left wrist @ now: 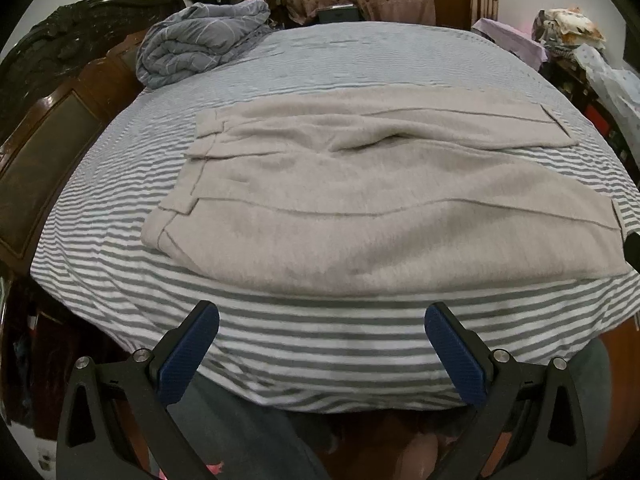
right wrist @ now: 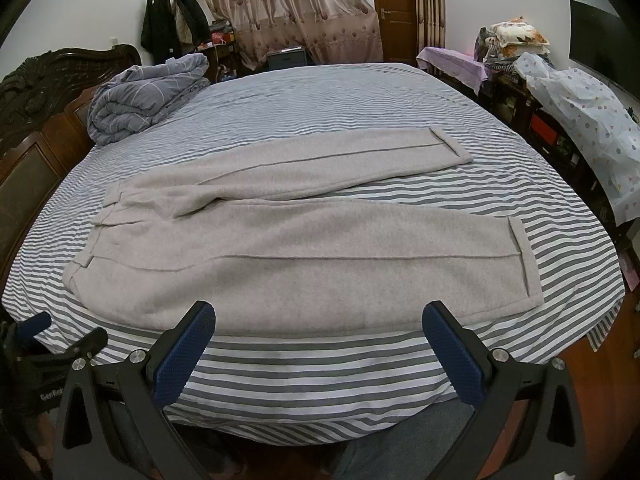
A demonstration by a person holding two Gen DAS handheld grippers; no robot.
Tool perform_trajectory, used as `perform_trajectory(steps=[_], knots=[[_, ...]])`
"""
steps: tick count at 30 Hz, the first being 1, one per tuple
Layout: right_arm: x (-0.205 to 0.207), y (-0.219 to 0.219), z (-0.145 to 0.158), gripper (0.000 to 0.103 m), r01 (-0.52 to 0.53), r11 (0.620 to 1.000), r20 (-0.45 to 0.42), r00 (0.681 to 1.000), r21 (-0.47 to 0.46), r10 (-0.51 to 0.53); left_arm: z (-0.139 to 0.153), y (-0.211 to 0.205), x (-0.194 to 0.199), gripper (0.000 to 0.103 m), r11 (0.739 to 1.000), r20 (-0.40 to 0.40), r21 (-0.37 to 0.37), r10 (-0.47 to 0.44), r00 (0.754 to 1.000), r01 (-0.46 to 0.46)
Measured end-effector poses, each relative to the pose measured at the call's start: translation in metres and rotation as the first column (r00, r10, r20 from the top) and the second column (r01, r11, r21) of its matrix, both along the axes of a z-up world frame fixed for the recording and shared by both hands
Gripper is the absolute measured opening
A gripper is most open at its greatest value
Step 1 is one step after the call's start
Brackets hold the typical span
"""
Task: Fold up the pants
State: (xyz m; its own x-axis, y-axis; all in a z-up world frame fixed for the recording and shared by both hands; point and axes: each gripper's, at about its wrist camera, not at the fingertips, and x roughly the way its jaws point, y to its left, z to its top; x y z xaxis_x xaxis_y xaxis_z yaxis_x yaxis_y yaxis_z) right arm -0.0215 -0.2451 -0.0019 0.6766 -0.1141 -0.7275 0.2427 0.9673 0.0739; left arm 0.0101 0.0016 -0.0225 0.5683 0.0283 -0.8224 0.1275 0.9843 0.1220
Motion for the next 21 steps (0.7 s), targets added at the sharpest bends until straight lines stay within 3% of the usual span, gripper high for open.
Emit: perform_trajectory(steps=[6, 11, 15, 21], knots=[[0.008, -0.004, -0.006, 0.103, -0.018, 0.999, 0.003, 1.0, 0.031, 0.018, 0.001, 0.014, 0.025, 0.102, 0.999, 0.001, -0.036, -0.026, 1.0, 0.026], [0.032, -0.006, -0.005, 0.103, -0.06, 0.998, -0.023, 0.998, 0.022, 0.061, 0.011, 0.054, 0.072, 0.102, 0.996, -0.001, -0.094, -0.003, 1.0, 0.003], [0.061, -0.001, 0.002, 0.103, -0.148, 0.989, -0.04, 0.988, -0.018, 0.147, 0.022, 0.092, 0.112, 0.102, 0.997, 0.054, -0.072, 0.028, 0.998, -0.024], [0.129, 0.001, 0.016, 0.102, -0.308, 0.951, -0.06, 0.95, -0.007, 0.307, 0.021, 0.145, 0.177, 0.102, 0.996, 0.067, -0.081, 0.034, 0.997, -0.028]])
